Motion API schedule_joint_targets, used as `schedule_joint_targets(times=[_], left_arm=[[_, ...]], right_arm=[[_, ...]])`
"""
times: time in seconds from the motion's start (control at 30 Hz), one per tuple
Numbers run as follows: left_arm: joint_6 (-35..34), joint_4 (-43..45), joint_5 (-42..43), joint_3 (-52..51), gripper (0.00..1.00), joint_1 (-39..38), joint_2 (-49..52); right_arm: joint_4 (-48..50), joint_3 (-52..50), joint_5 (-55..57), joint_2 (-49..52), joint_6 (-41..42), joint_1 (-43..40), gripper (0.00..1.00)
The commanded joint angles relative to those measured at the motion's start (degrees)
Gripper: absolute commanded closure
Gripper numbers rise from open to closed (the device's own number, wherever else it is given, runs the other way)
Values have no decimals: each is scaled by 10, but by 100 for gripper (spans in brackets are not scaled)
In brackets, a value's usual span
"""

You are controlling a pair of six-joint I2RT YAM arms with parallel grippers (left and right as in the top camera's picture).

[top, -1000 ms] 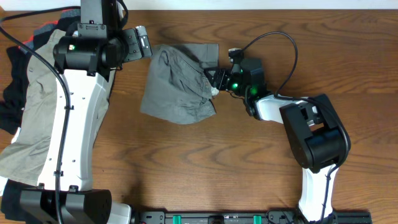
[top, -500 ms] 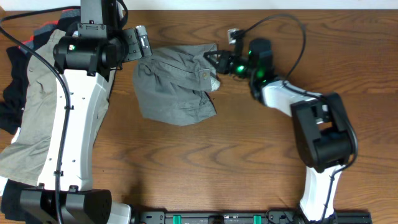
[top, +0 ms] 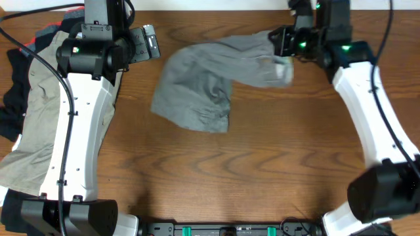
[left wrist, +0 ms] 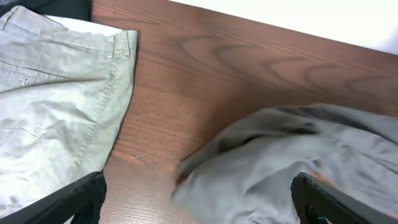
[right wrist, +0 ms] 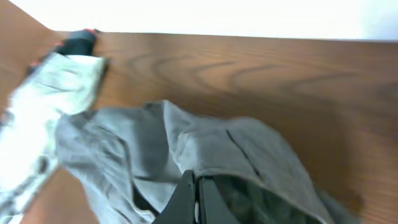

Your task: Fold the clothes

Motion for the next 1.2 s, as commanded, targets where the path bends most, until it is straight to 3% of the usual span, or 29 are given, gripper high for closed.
schedule_joint_targets(times=[0.0, 0.33, 0.43, 0.57, 0.6, 0.67, 0.73, 0.8, 0.97, 1.17], left_arm=[[5, -3, -4, 6, 4, 1, 2], [69, -21, -1, 4, 4, -33, 7], [69, -21, -1, 0, 4, -35, 7], [71, -19, -1, -10, 4, -35, 8], [73, -18, -1, -13, 4, -35, 8], [73, -17, -1, -18, 4, -35, 8], [73, -17, -1, -23, 4, -35, 8], [74, -17, -1, -27, 4, -35, 8], [84, -16, -2, -34, 4, -35, 11], [123, 6, 1, -34, 4, -36, 33]], right_arm=[[-29, 16, 77, -3, -49, -11, 99], [19, 16, 105, 56, -47, -43, 98], [52, 16, 107, 63, -47, -64, 93], [80, 16, 105, 63, -48, -91, 94], [82, 16, 104, 63, -48, -95, 91], [74, 16, 104, 63, -48, -101, 67], [44, 16, 102, 59, -47, -104, 50], [-11, 16, 102, 56, -44, -104, 41], [-136, -4, 103, 57, -3, -105, 34], [-126, -88, 105, 57, 47, -113, 34]])
